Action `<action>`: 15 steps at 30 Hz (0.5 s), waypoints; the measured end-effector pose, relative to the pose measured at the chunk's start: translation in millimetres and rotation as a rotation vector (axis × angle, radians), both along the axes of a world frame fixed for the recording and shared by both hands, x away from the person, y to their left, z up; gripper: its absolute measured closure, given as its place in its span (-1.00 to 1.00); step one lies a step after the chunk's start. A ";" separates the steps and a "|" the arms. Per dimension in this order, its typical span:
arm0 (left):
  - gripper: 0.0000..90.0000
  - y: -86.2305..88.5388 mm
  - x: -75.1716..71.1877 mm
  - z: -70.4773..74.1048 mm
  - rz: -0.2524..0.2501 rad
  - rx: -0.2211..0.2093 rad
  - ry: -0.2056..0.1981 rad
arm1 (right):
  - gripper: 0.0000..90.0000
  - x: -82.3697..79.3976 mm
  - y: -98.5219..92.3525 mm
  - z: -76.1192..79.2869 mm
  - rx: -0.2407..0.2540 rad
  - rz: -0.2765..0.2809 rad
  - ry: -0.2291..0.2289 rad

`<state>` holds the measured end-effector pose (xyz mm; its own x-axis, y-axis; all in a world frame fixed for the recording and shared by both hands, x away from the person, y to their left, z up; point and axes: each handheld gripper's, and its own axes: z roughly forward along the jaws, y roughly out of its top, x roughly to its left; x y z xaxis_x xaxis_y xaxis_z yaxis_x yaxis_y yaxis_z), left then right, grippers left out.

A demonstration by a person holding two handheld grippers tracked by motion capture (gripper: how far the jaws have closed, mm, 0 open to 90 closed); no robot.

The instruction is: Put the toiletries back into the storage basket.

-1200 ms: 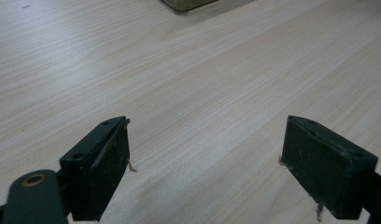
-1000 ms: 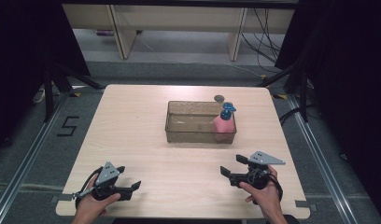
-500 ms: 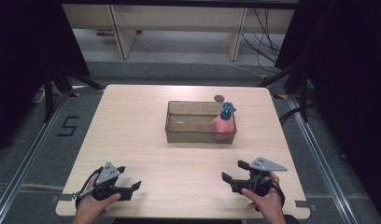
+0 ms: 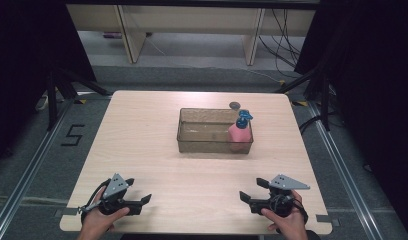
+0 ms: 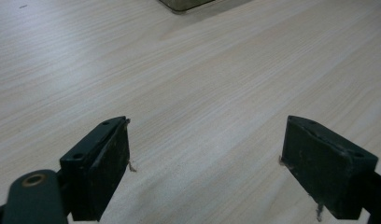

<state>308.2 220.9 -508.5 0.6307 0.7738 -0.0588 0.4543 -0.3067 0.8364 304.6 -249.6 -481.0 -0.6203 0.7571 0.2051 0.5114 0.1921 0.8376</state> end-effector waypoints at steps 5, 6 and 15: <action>-0.67 0.1 0.2 0.0 -0.004 0.002 -0.003 | -0.65 -2.8 1.1 -1.8 0.004 0.011 -0.021; -0.67 0.1 0.0 0.3 -0.004 0.005 -0.002 | -0.65 -3.8 1.8 -2.1 0.015 0.023 -0.001; -0.67 -0.7 -0.2 0.3 -0.010 -0.001 -0.008 | -0.65 -7.5 3.3 -3.5 0.001 0.044 0.004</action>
